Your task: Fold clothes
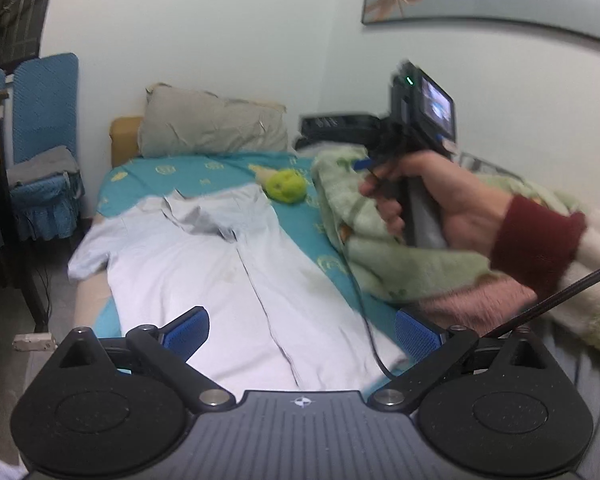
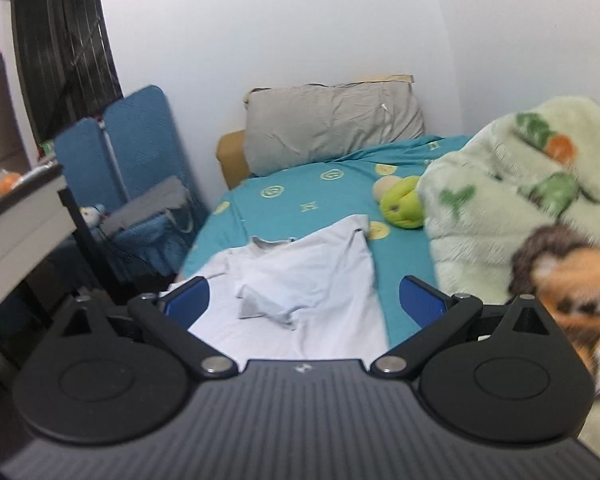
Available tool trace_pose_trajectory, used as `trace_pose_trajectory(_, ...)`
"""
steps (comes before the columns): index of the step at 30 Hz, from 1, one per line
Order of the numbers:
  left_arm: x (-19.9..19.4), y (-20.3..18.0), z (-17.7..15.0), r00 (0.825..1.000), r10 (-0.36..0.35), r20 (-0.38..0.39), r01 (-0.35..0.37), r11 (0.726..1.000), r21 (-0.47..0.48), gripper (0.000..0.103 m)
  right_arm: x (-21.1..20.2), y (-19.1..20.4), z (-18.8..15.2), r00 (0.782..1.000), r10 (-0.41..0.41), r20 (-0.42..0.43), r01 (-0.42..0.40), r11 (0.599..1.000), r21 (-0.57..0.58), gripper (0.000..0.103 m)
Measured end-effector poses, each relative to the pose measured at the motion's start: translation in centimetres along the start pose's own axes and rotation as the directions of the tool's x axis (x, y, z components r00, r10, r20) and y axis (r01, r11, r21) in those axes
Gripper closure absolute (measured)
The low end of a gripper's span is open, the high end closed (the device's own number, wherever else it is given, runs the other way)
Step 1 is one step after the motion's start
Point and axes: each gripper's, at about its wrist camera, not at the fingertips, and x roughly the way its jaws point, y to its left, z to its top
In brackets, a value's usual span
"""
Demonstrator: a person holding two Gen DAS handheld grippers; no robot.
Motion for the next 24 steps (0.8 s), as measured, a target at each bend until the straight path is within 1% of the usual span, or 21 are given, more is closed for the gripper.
trace_pose_trajectory(1, 0.3, -0.3, -0.5, 1.0, 0.021, -0.017, -0.02, 1.0, 0.013, 0.002, 0.0, 0.2, -0.3, 1.0, -0.006, -0.001, 0.006, 1.0, -0.008, 0.0)
trace_pose_trajectory(4, 1.1, -0.7, -1.8, 0.996, 0.085, -0.04, -0.081, 0.994, 0.074, 0.002, -0.3, 0.3, -0.6, 0.999, -0.01, 0.038, 0.011, 1.0, -0.027, 0.0)
trace_pose_trajectory(6, 1.7, -0.6, -2.4, 0.994, 0.094, -0.057, -0.088, 0.992, 0.092, 0.002, -0.6, -0.3, -0.4, 0.998, -0.01, 0.064, 0.01, 1.0, -0.012, 0.0)
trace_pose_trajectory(8, 2.6, -0.2, -2.9, 0.992, 0.1, -0.078, -0.092, 0.991, 0.094, 0.002, -1.0, -0.9, 0.1, 0.996, -0.034, 0.089, 0.035, 0.999, -0.011, 0.0)
trace_pose_trajectory(10, 3.2, 0.4, -3.3, 0.987, 0.125, -0.098, -0.116, 0.989, 0.088, 0.002, -1.7, -1.7, 0.5, 0.99, -0.065, 0.126, 0.067, 0.998, -0.012, 0.0)
trace_pose_trajectory(11, 3.4, 0.8, -3.5, 0.985, 0.133, -0.107, -0.125, 0.989, 0.076, 0.002, -2.1, -2.2, 0.8, 0.985, -0.083, 0.15, 0.086, 0.996, -0.013, 0.0)
trace_pose_trajectory(12, 3.6, 1.3, -3.6, 0.983, 0.138, -0.118, -0.131, 0.989, 0.063, 0.002, -2.5, -2.9, 1.0, 0.983, -0.086, 0.165, 0.087, 0.996, -0.001, 0.0)
trace_pose_trajectory(15, 4.4, 2.7, -3.8, 0.976, 0.167, -0.138, -0.162, 0.986, 0.045, 0.002, -3.0, -4.7, 1.5, 0.98, -0.086, 0.179, 0.078, 0.996, 0.049, 0.0)
trace_pose_trajectory(17, 4.8, 3.7, -3.8, 0.972, 0.181, -0.152, -0.18, 0.983, 0.024, 0.002, -3.4, -5.3, 1.8, 0.978, -0.086, 0.192, 0.076, 0.995, 0.057, 0.0)
trace_pose_trajectory(19, 5.2, 5.1, -3.3, 0.969, 0.181, -0.17, -0.189, 0.981, -0.035, 0.002, -3.7, -5.6, 1.9, 0.975, -0.084, 0.203, 0.075, 0.996, 0.054, 0.0)
trace_pose_trajectory(21, 5.5, 6.6, -2.7, 0.967, 0.179, -0.182, -0.199, 0.974, -0.104, 0.002, -3.7, -5.2, 1.5, 0.983, -0.059, 0.173, 0.049, 0.997, 0.062, 0.0)
trace_pose_trajectory(24, 6.8, 9.7, -0.6, 0.963, 0.197, -0.184, -0.233, 0.952, -0.201, 0.002, -3.8, -4.6, 0.8, 0.992, -0.019, 0.126, 0.01, 0.997, 0.077, 0.0)
